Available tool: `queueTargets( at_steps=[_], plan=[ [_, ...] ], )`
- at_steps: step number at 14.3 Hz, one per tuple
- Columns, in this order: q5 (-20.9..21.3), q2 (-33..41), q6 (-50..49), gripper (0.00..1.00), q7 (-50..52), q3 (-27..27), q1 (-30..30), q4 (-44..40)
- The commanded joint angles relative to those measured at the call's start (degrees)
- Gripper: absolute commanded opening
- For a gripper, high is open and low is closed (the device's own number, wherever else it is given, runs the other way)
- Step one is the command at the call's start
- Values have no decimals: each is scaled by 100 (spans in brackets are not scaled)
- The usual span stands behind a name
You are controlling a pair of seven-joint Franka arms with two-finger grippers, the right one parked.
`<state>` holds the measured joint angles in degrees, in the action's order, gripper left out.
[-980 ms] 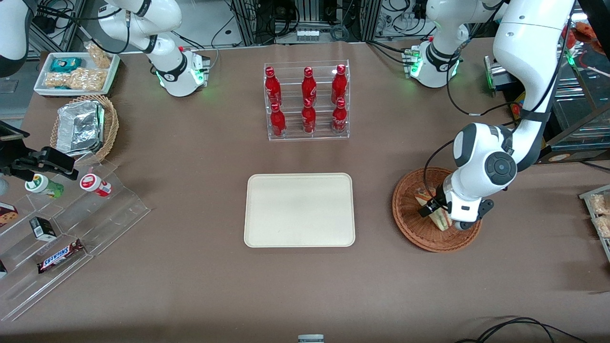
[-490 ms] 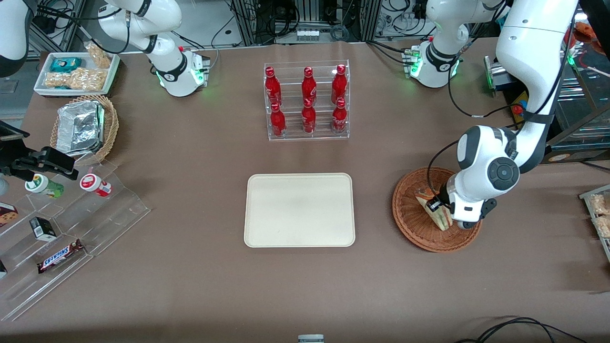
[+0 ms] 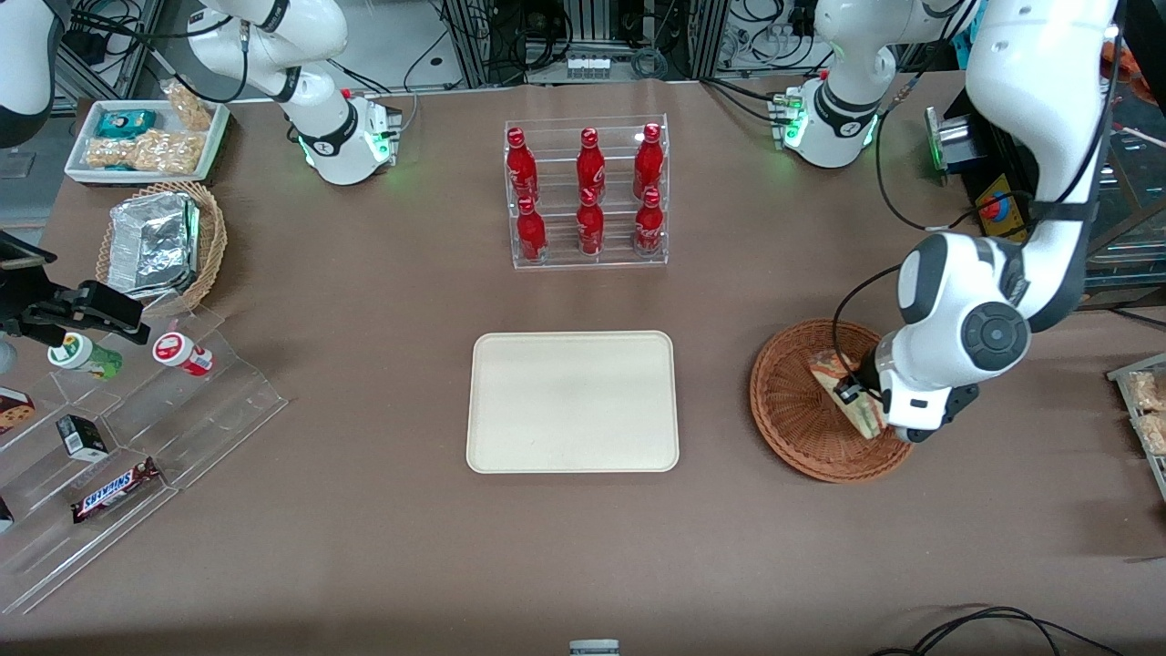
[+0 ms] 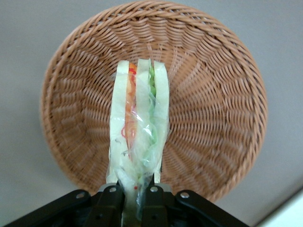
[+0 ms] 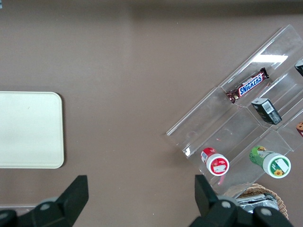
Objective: Place sandwich from basket to tray
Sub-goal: 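Carry the sandwich with the left gripper over the cream tray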
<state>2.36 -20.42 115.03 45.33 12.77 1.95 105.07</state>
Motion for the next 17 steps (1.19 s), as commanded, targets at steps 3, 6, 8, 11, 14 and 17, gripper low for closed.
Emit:
queueTargets(
  at_steps=[3, 6, 8, 11, 14, 17],
  plan=[
    [98, 249, -657, 7, -198, 208, -834, -328],
    [229, 100, -614, 7, -576, 217, -1766, -417],
    [318, -198, -605, 7, -797, 217, -2302, -775],
    [300, -1110, -605, 8, -780, 217, -2935, -1819],
    [326, -2139, -561, 11, -658, 182, -3376, -3050],
    [326, -2878, -543, 16, -605, 173, -3542, -3957]
  ],
)
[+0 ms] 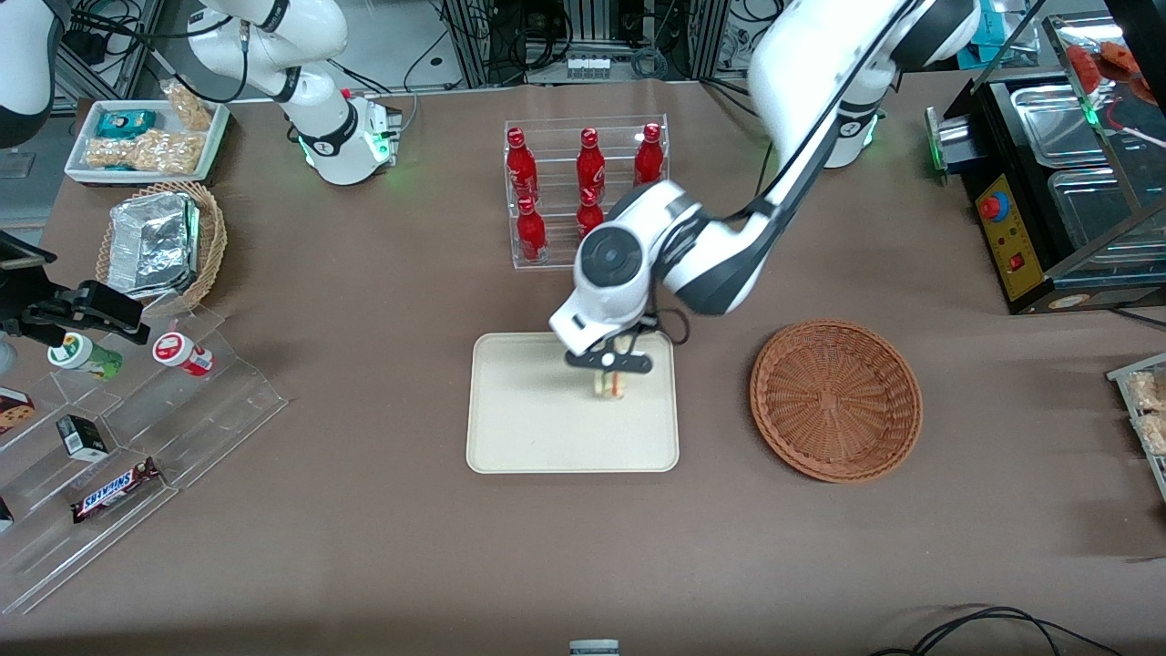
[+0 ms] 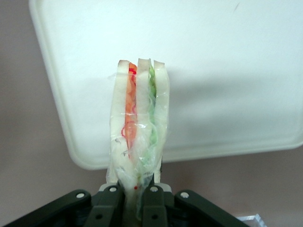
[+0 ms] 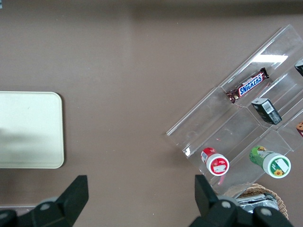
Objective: Place sandwich from basket to tray
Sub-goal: 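Carry the sandwich with the left gripper over the cream tray, then lower the sandwich onto the tray and open the left gripper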
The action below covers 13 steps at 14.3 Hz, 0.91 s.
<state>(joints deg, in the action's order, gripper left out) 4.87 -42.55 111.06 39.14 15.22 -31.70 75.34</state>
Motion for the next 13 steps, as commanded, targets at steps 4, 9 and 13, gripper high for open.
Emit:
queueTargets(
  at_steps=[4, 9, 13],
  plan=[
    [136, -1255, 608, 17, 585, -317, -433, -1425],
    [172, -1336, 1270, 77, 1597, -362, -442, -1425],
    [269, -574, -210, 100, 1545, -582, -390, -1390]
  ],
)
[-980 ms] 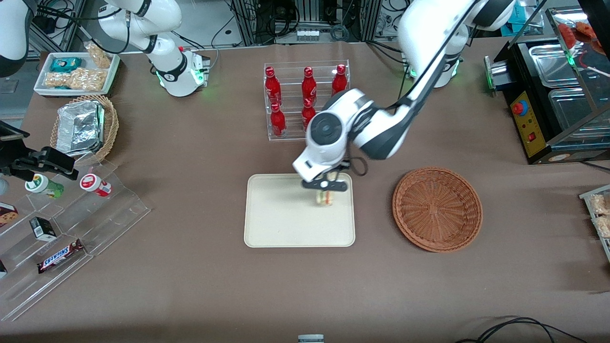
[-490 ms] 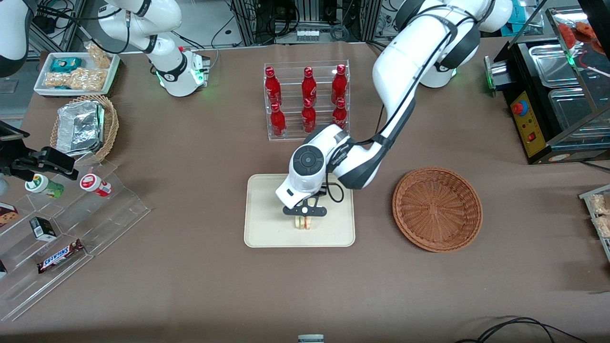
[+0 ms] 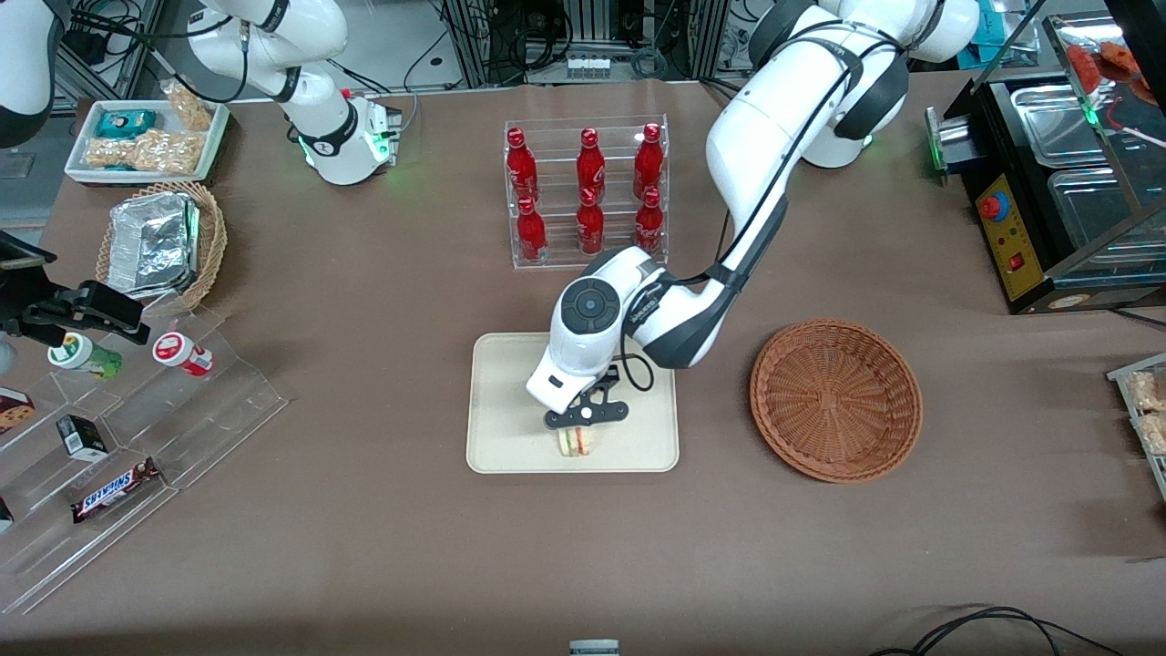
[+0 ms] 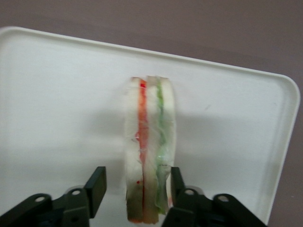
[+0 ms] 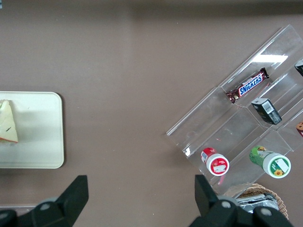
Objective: Place sandwich from basket to tray
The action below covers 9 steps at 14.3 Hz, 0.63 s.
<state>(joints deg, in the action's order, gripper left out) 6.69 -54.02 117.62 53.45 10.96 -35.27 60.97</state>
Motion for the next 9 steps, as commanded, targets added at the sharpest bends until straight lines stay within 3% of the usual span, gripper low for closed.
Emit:
queueTargets(
  at_steps=[1, 4, 9],
  plan=[
    [26, 890, -1160, 100, 79, -147, 63, 72],
    [-18, 1901, -2283, 100, -9, -121, 554, 388],
    [-712, 3440, -3709, 100, -1922, -129, 1854, 1258]
  ],
)
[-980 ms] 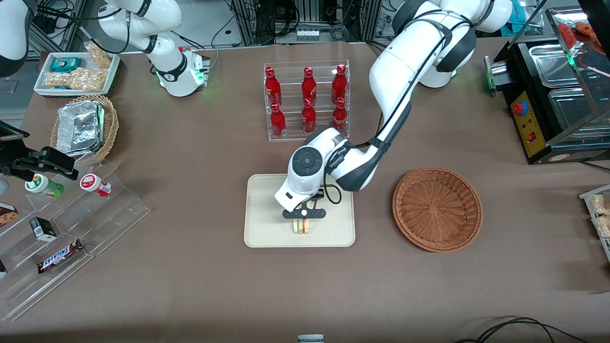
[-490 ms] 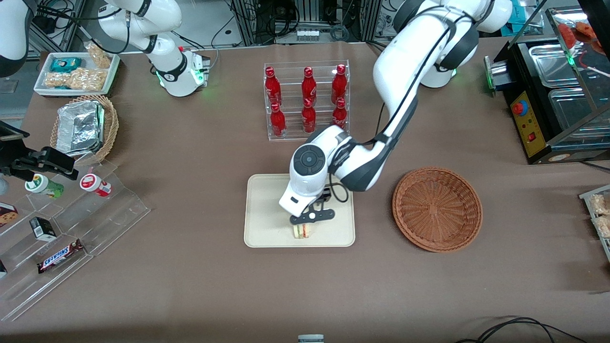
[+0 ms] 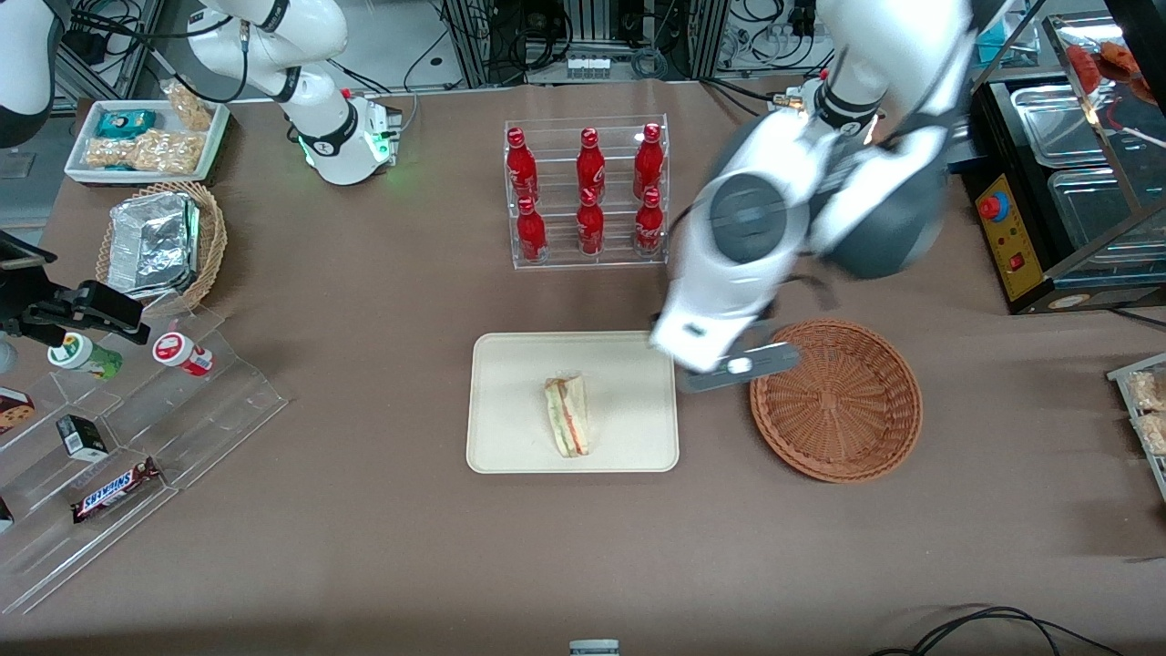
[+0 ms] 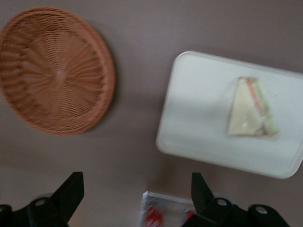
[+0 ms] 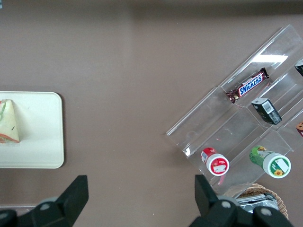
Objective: Place sandwich from basket to tray
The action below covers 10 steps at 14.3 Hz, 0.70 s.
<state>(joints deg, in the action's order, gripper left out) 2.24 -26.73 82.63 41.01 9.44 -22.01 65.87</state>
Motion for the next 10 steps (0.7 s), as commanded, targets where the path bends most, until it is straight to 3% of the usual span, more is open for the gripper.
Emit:
queueTargets(
  at_steps=[1, 6, 10],
  plan=[
    [-294, 878, -474, 100, -1031, 23, 783, 821],
    [-233, 1459, -1565, 100, -2412, 14, 1943, 874],
    [-206, 2223, -1251, 100, -3001, 14, 2446, 1629]
  ],
)
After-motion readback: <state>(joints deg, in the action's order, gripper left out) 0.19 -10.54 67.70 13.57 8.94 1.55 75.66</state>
